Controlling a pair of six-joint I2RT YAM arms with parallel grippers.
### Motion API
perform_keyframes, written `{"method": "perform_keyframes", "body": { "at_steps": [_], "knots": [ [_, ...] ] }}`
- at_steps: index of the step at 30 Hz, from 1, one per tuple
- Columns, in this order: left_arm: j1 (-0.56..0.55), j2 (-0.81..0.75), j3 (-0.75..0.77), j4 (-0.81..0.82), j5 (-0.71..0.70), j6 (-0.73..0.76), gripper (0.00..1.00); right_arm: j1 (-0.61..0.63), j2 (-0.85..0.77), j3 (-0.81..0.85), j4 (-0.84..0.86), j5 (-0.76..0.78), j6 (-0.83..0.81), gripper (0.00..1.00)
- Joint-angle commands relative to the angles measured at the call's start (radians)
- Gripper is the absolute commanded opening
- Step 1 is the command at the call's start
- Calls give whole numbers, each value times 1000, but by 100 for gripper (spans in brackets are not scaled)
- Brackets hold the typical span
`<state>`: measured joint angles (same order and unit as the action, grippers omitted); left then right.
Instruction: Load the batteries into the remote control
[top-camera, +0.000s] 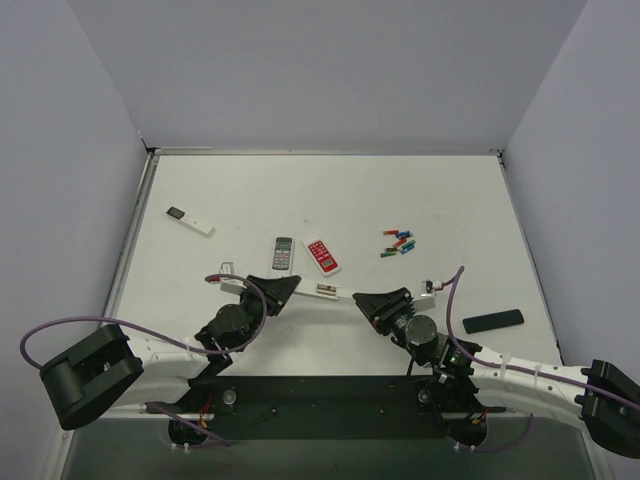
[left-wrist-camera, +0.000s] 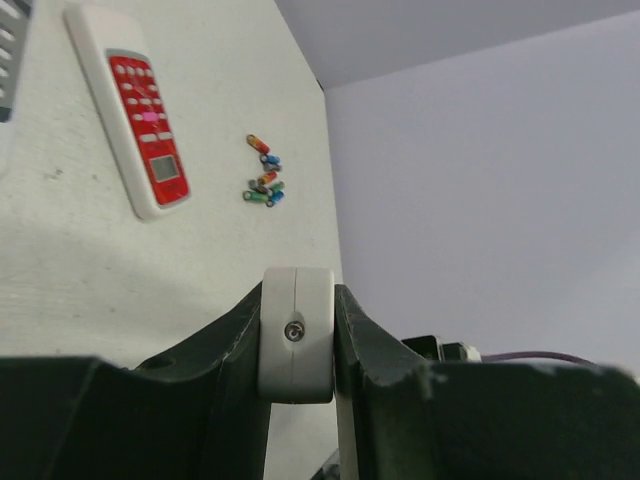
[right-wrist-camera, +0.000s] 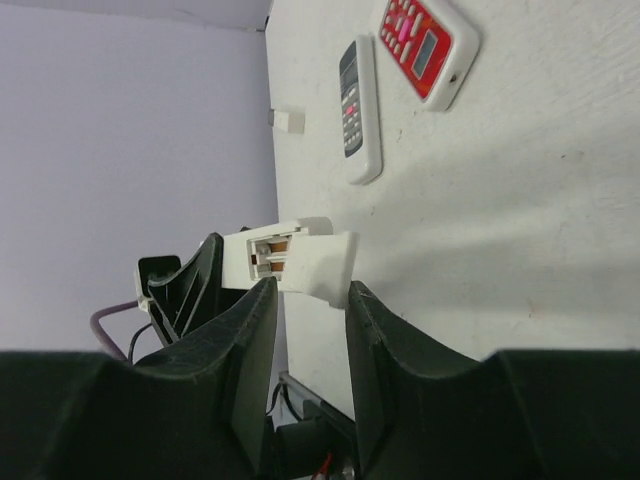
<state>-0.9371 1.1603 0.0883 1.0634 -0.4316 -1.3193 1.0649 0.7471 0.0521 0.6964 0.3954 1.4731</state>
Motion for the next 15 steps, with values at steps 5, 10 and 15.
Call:
{"method": "perform_keyframes", "body": {
  "at_steps": [5, 10, 15],
  "knots": [
    [14, -8, -4, -20, -98, 48, 0, -16, 1, -104, -11, 89, -13, 5],
    [15, 4, -15, -37, -99, 63, 0, -28, -12, -94, -88, 80, -5, 0],
    [46, -83, -21, -144, -59, 104, 0, -57, -107, -29, -280, 63, -51, 0]
  ]
}}
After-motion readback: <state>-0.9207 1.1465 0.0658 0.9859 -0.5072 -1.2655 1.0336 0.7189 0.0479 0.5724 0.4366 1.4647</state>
